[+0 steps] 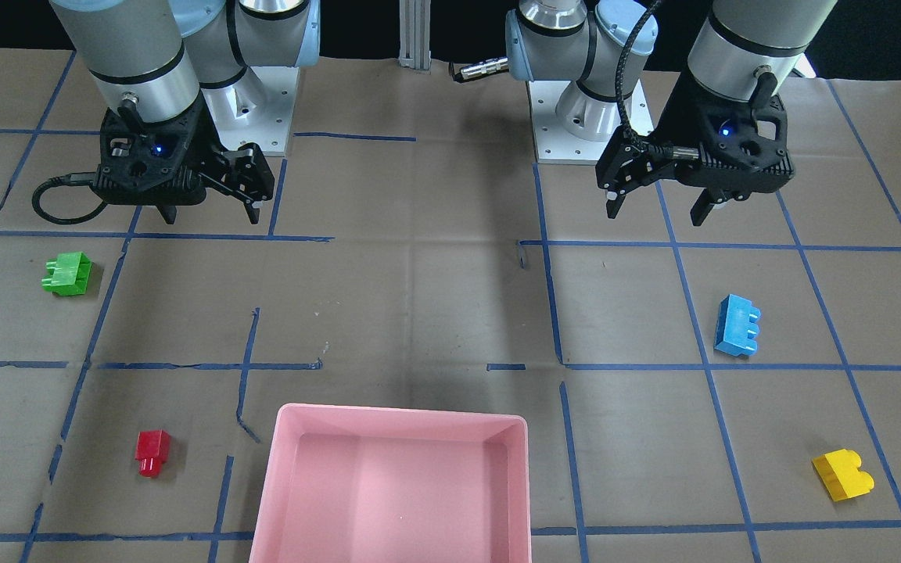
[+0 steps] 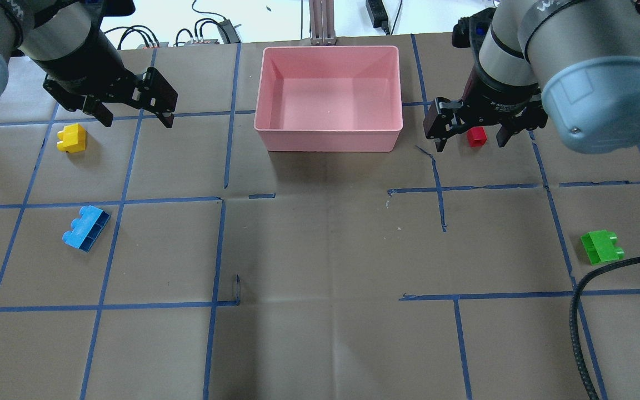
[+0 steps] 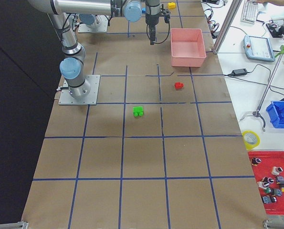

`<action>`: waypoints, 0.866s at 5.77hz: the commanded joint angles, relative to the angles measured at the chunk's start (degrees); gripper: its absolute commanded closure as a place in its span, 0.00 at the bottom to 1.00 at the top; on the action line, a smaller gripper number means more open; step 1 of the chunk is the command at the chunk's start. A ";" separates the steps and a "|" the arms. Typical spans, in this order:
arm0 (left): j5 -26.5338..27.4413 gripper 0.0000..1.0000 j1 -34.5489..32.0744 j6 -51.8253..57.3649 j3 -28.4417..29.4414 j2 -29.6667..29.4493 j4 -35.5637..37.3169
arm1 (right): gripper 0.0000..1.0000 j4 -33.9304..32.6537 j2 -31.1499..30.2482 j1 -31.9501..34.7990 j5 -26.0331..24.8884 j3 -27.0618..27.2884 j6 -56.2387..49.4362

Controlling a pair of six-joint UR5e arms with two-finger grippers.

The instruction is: Put all blocks into box

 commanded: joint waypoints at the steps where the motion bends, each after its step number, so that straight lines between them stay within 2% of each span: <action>1: 0.00 0.00 0.00 0.17 0.00 0.03 0.00 | 0.00 -0.09 0.00 -0.20 0.19 -0.11 0.43; 5: 0.09 0.00 0.09 1.22 0.09 0.12 0.09 | 0.00 0.44 0.09 -0.02 0.19 0.15 1.31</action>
